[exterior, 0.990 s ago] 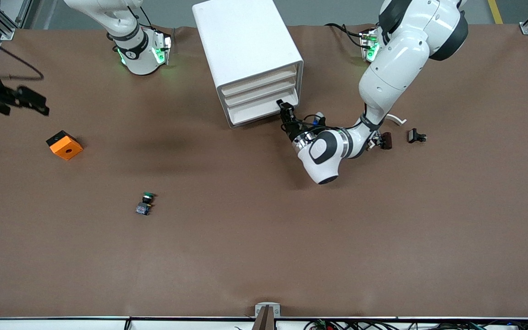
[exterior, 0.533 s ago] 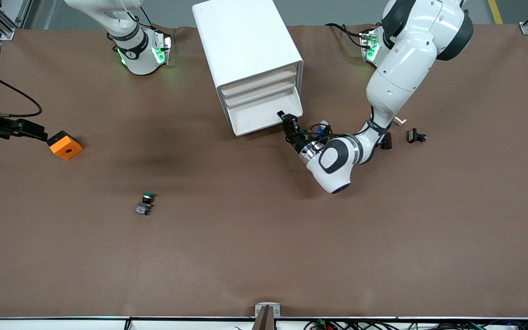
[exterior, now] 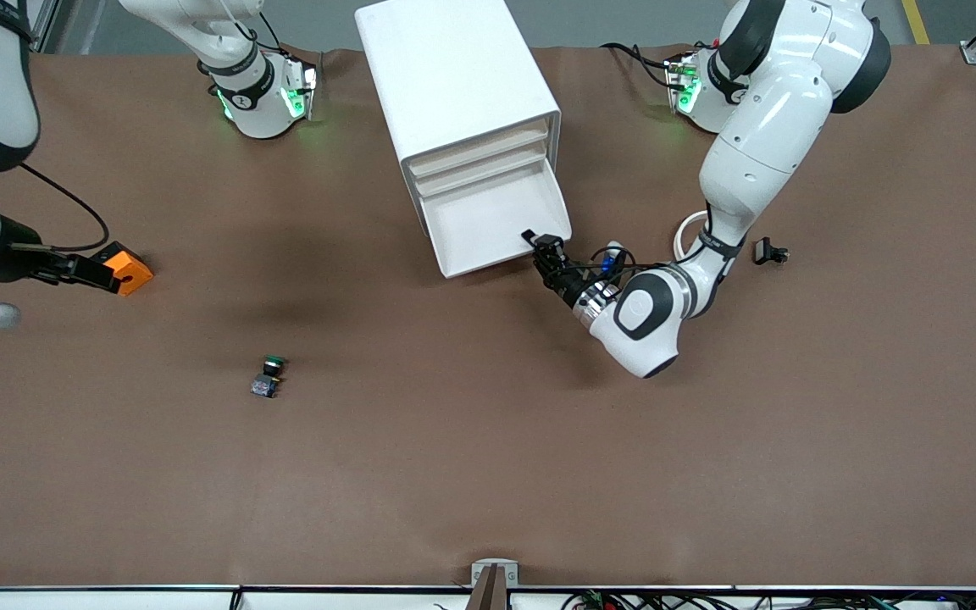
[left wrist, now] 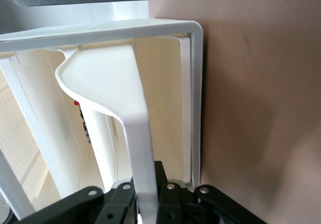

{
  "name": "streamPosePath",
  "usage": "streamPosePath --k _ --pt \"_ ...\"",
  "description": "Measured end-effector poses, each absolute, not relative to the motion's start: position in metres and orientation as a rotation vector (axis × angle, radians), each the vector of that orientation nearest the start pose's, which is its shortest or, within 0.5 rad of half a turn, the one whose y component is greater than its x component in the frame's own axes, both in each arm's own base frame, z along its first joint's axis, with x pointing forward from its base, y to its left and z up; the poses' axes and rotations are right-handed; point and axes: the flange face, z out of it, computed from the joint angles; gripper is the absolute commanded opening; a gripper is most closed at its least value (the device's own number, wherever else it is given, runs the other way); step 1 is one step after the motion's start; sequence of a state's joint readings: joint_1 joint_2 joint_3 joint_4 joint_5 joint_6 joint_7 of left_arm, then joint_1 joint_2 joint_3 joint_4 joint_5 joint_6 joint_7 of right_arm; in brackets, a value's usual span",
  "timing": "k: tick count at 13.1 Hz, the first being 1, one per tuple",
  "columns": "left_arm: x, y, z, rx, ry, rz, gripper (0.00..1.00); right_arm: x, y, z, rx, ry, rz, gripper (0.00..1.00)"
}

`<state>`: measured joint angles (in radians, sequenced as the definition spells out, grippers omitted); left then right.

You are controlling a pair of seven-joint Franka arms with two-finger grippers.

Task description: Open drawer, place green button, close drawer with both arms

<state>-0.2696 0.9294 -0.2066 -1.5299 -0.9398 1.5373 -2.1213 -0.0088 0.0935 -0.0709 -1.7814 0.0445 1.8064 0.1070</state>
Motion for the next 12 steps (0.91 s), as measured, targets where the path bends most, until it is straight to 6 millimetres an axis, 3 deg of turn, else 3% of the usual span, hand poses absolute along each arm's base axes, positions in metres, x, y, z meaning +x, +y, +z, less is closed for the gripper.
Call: streamPosePath --k 5,8,9,10,11,12 --pt "0.541 -0.334 0.134 1.383 2.538 -2.117 0.13 0.591 -0.003 0.419 -3.068 0.475 0.08 1.0" --pt "0.546 -0.325 0.134 1.361 2.535 -2.114 0.21 0.603 0.033 0.384 -3.067 0.52 0.053 1.0" --pt "0.547 -0.324 0.134 1.358 2.534 -2.114 0.47 0.608 0.04 0.372 -3.068 0.518 0.034 1.0" --pt "0.548 -0.323 0.134 1.357 2.534 -2.113 0.83 0.612 0.045 0.361 -3.067 0.518 0.018 1.0" --pt "0.548 -0.324 0.135 1.356 2.532 -2.114 1.0 0.616 0.047 0.35 -3.059 0.53 0.006 1.0" --pt "0.549 -0.324 0.136 1.351 2.528 -2.117 1.0 0.619 0.048 0.339 -3.042 0.547 -0.005 1.0"
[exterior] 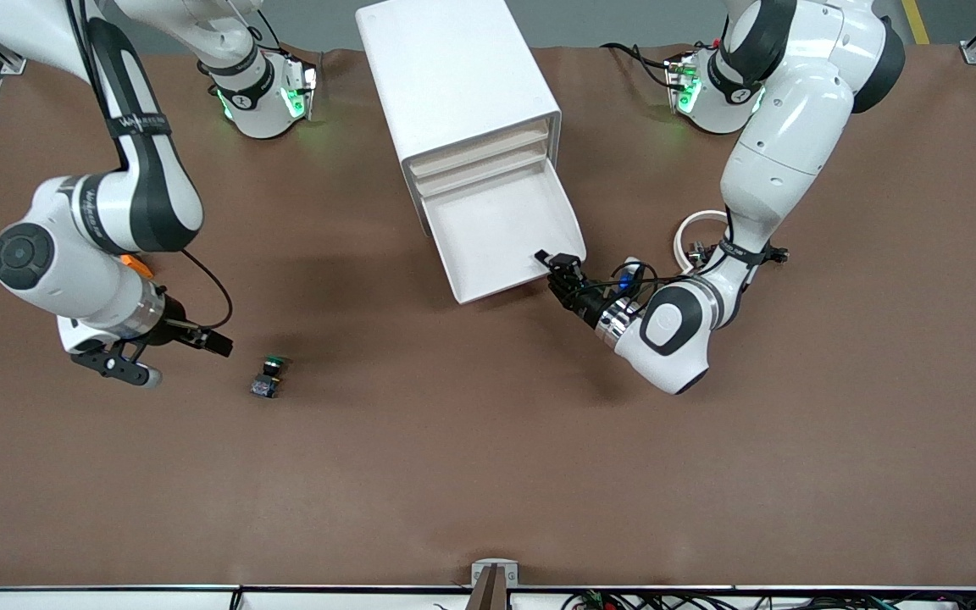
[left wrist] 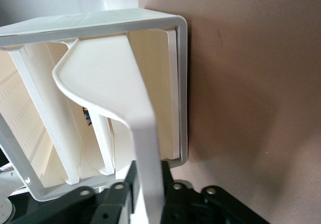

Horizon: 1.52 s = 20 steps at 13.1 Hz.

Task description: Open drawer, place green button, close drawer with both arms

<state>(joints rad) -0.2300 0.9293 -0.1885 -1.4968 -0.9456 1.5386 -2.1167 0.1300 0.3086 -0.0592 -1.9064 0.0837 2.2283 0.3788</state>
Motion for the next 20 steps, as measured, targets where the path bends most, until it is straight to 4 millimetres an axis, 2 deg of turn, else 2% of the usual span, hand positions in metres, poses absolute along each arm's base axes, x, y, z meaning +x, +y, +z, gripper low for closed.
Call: streamPosePath --k 6,9,12,15,18,19,20 --pt "0.56 -0.325 0.143 1.397 2.447 -2.063 1.0 0.619 0.063 0.269 -3.005 0.631 -0.08 1.0" --pt "0.572 -0.317 0.151 1.556 2.328 -1.964 1.0 0.618 0.073 0.23 -3.001 0.677 -0.094 1.0" --pt "0.585 -0.307 0.165 1.782 2.107 -1.829 1.0 0.618 0.081 0.206 -3.004 0.673 -0.118 1.0" --pt "0.607 -0.291 0.2 2.07 1.752 -1.57 1.0 0.617 0.086 0.192 -3.008 0.659 -0.13 1.0" --pt "0.631 -0.257 0.233 2.257 1.474 -1.307 1.0 0.616 0.086 0.182 -3.013 0.661 -0.119 1.0" --pt "0.637 -0.241 0.24 2.299 1.38 -1.248 1.0 0.616 0.085 0.179 -3.015 0.662 -0.116 0.94" --pt "0.642 -0.226 0.246 2.356 1.271 -1.183 1.0 0.617 0.085 0.178 -3.015 0.662 -0.114 0.7"
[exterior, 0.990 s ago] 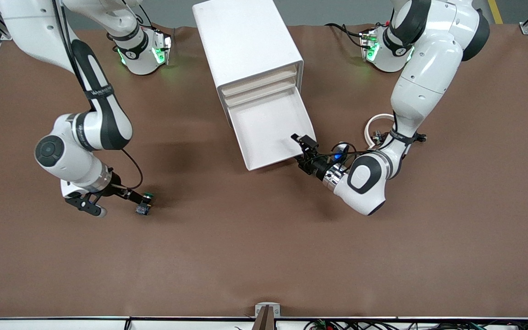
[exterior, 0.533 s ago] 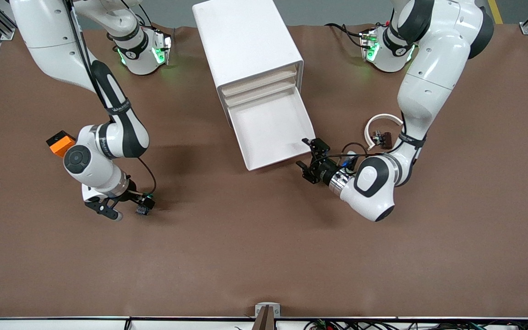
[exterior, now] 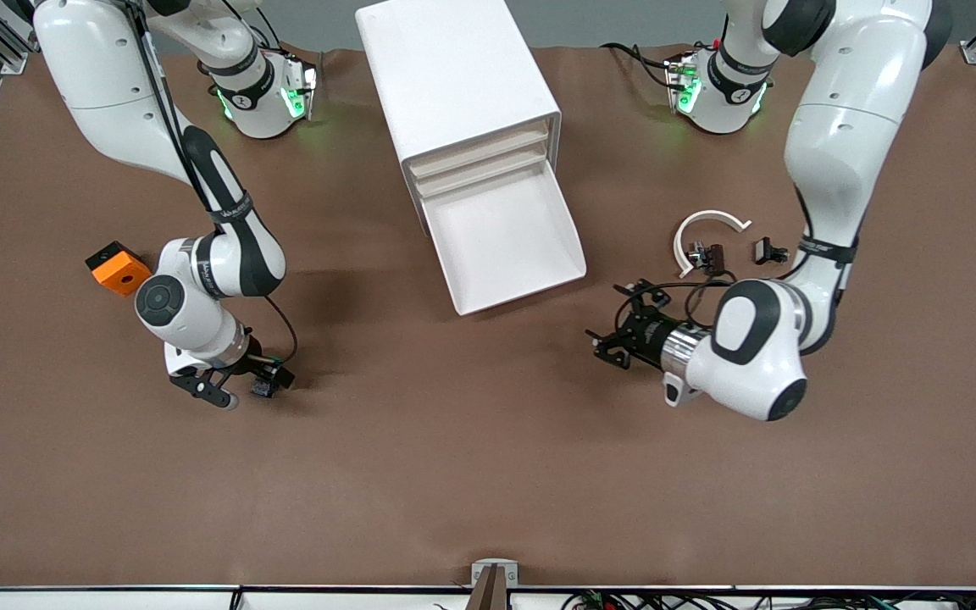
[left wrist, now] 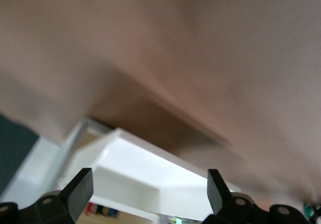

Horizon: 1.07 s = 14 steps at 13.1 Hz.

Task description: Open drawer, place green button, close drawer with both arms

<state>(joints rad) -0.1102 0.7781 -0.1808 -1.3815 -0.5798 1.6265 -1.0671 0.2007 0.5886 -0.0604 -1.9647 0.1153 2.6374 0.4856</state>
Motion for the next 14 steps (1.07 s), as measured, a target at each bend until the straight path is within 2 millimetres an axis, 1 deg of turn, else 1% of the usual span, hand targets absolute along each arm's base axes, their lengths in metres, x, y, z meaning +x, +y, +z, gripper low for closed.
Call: streamPosePath --k 1,2,3,5,7,8,10,12,13,14 --pt "0.646 -0.215 0.253 -2.825 -1.34 1.29 1.0 0.617 0.085 0.177 -3.016 0.662 -0.114 0.41" --pt "0.647 -0.209 0.261 -2.937 -1.222 1.217 1.0 0.618 0.085 0.178 -3.015 0.662 -0.116 0.14" --pt "0.647 -0.206 0.267 -3.034 -1.106 1.145 1.0 0.619 0.086 0.178 -3.014 0.661 -0.119 0.0" --pt "0.637 -0.203 0.275 -3.204 -0.88 1.006 1.0 0.62 0.086 0.18 -3.013 0.66 -0.125 0.0" --pt "0.623 -0.197 0.281 -3.298 -0.68 0.859 1.0 0.622 0.087 0.182 -3.012 0.659 -0.127 0.0" --pt "0.615 -0.194 0.285 -3.319 -0.606 0.794 1.0 0.622 0.087 0.182 -3.014 0.659 -0.117 0.0" --pt "0.604 -0.189 0.296 -3.363 -0.525 0.62 1.0 0.624 0.088 0.185 -3.024 0.659 -0.061 0.0" --pt "0.593 -0.188 0.3 -3.417 -0.466 0.388 1.0 0.628 0.091 0.199 -3.027 0.677 0.008 0.0" --pt "0.587 -0.191 0.3 -3.426 -0.431 0.312 1.0 0.629 0.094 0.213 -3.02 0.706 0.033 0.0" --pt "0.58 -0.196 0.299 -3.421 -0.39 0.264 1.0 0.63 0.101 0.231 -3.008 0.749 0.058 0.0"
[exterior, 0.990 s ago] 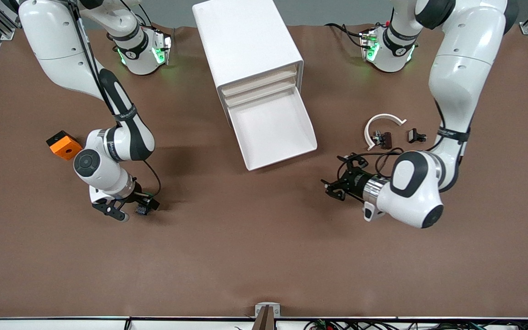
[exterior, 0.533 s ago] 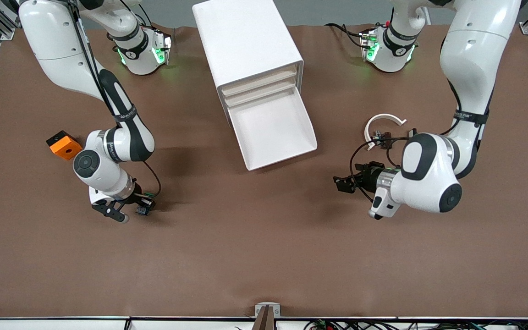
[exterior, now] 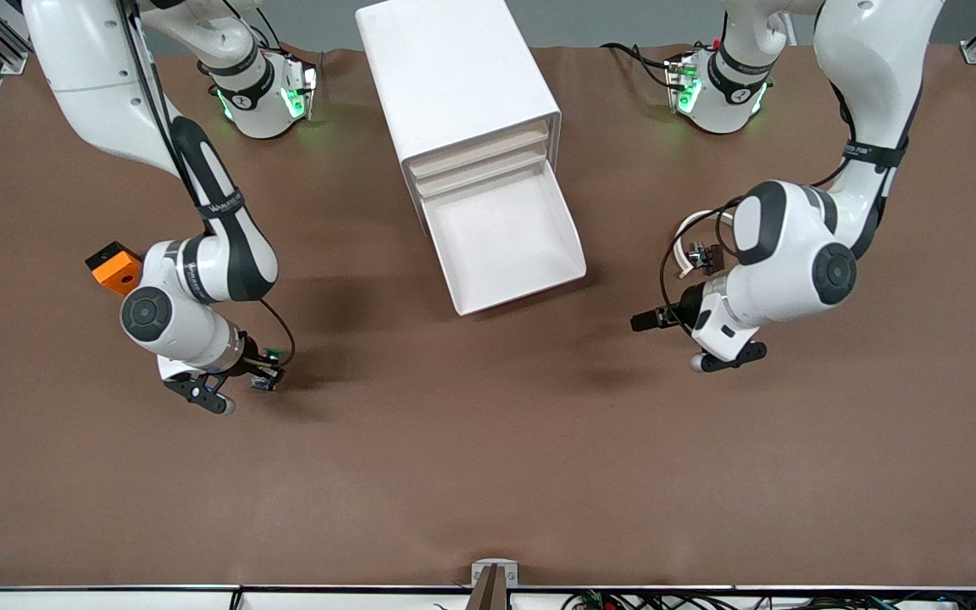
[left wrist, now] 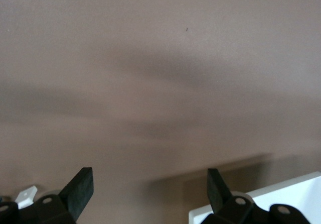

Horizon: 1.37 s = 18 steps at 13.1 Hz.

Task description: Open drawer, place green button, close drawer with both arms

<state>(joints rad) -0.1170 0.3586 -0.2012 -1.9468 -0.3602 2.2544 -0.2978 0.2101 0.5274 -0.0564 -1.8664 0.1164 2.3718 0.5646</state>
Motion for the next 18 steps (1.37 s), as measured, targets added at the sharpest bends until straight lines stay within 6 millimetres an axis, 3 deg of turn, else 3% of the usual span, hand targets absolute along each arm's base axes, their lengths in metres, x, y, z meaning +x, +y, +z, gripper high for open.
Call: streamPosePath --k 2,4,9,11,15,18 --pt "0.575 -0.208 0.3 -3.409 -0.309 0.178 1.0 0.625 0.132 0.273 -2.975 0.859 0.09 0.0" --pt "0.573 -0.22 0.303 -3.415 -0.27 0.142 1.0 0.613 0.177 0.308 -2.926 0.987 0.084 0.0" --pt "0.576 -0.257 0.31 -3.385 -0.155 0.069 1.0 0.569 0.288 0.366 -2.791 1.322 0.105 0.0" --pt "0.577 -0.262 0.298 -3.326 -0.214 0.074 1.0 0.553 0.325 0.392 -2.748 1.414 0.116 0.0" --pt "0.579 -0.284 0.274 -3.242 -0.298 0.057 1.0 0.508 0.396 0.398 -2.683 1.562 0.129 0.0" --pt "0.584 -0.288 0.27 -3.239 -0.295 0.049 1.0 0.482 0.428 0.393 -2.641 1.662 0.136 0.0"
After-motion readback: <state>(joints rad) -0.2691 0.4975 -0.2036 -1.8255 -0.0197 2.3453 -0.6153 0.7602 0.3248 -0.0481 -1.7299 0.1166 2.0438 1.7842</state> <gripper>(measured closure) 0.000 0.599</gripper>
